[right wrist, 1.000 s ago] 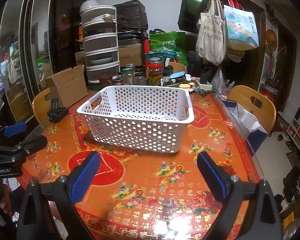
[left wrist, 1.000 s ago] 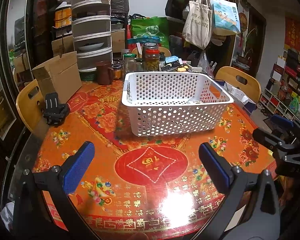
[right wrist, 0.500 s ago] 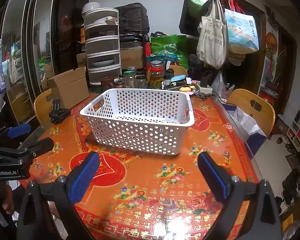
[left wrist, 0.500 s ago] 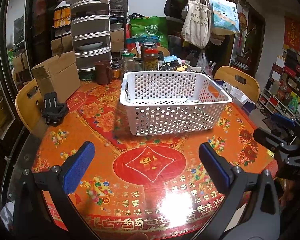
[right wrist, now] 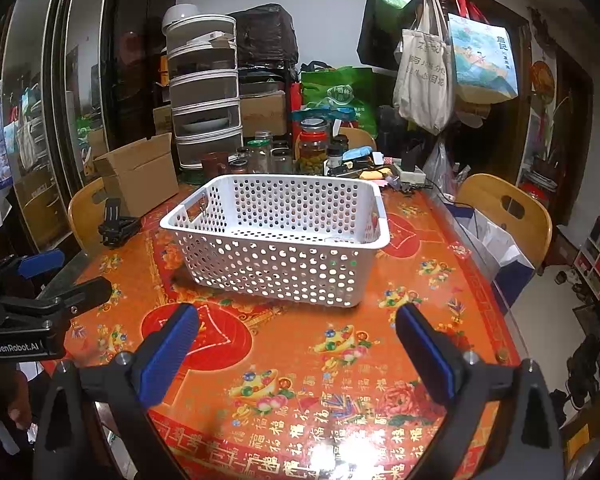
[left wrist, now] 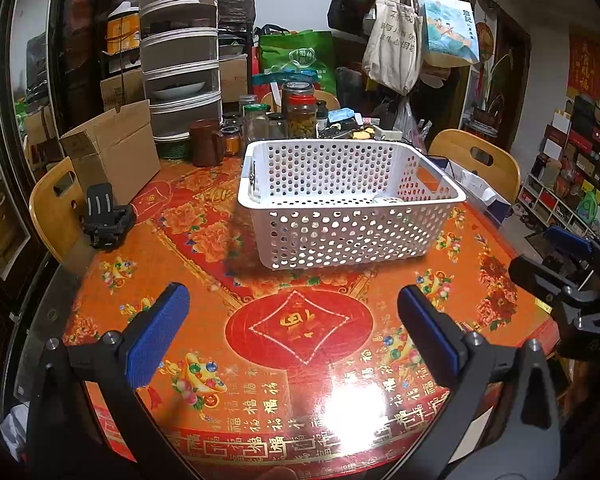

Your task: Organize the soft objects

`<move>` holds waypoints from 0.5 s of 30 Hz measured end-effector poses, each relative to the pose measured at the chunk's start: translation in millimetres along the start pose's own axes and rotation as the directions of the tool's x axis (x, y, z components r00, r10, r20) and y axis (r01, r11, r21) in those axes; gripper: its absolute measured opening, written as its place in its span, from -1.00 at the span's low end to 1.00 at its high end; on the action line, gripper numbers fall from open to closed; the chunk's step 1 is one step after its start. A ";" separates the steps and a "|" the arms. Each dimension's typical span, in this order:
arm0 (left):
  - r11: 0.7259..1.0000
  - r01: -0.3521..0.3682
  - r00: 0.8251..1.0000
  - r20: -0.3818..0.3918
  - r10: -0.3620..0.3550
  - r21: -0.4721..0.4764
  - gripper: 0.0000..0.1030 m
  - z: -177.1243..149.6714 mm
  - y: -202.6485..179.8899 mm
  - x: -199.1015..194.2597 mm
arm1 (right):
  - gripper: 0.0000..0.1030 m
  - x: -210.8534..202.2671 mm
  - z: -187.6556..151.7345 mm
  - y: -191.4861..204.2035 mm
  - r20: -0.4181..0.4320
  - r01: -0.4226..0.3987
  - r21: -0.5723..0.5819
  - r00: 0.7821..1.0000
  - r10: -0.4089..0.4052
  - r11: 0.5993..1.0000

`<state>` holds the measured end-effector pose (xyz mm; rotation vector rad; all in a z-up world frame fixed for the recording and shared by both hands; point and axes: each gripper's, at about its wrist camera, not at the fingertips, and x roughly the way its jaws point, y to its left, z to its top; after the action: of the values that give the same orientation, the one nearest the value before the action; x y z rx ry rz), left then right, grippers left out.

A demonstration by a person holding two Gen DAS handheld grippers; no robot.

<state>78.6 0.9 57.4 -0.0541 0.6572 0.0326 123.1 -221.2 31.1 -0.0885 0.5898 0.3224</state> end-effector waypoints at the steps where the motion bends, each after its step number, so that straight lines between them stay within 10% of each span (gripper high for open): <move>1: 1.000 0.000 1.000 0.000 0.000 0.000 1.00 0.1 -0.1 -0.1 | 0.92 0.1 -0.1 0.2 0.000 0.000 0.001 1.000 0.000 1.000; 15: 1.000 0.012 1.000 -0.008 -0.012 0.008 1.00 -0.8 -0.5 4.5 | 0.92 0.5 -1.9 0.1 -0.003 -0.002 0.003 1.000 0.002 1.000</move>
<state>81.7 0.4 54.1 -0.0507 0.6654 0.0186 122.5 -221.3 29.2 -0.0860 0.5937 0.3231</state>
